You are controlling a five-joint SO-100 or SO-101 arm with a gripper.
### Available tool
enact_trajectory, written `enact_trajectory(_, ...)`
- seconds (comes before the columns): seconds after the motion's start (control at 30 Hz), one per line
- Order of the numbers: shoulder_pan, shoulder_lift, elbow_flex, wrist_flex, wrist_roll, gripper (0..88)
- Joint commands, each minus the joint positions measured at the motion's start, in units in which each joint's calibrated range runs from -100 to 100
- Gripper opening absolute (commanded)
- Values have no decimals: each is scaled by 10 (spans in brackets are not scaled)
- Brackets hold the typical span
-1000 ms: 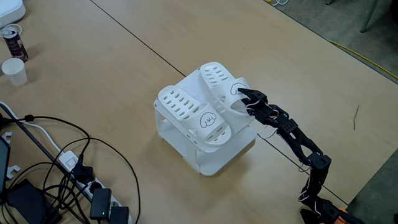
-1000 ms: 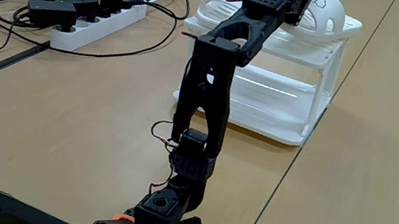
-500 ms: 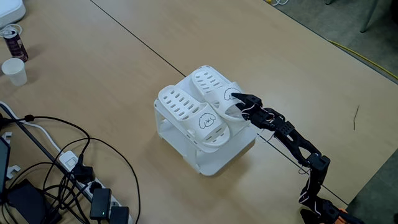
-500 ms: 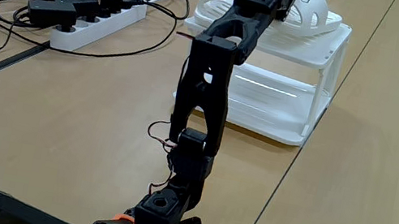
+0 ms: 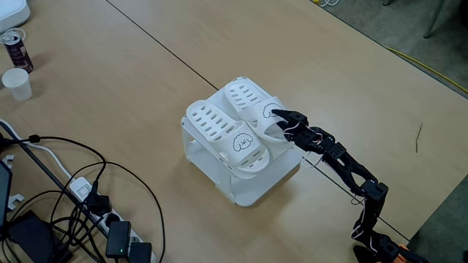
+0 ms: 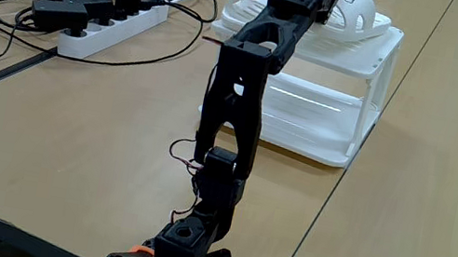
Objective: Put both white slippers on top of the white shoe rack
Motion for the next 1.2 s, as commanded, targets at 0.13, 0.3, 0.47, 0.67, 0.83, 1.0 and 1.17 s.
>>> enact_trajectory(0.13,7,-26,19,-23,4,19)
enact_trajectory(0.3,6,-24,19,-24,4,129)
enact_trajectory(0.47,6,-25,19,-24,4,150)
enact_trajectory(0.67,7,-29,28,-22,4,161)
enact_trajectory(0.83,25,-31,41,-22,4,180)
enact_trajectory(1.0,46,-31,41,-22,4,180)
enact_trajectory(1.17,64,-31,40,-22,4,180)
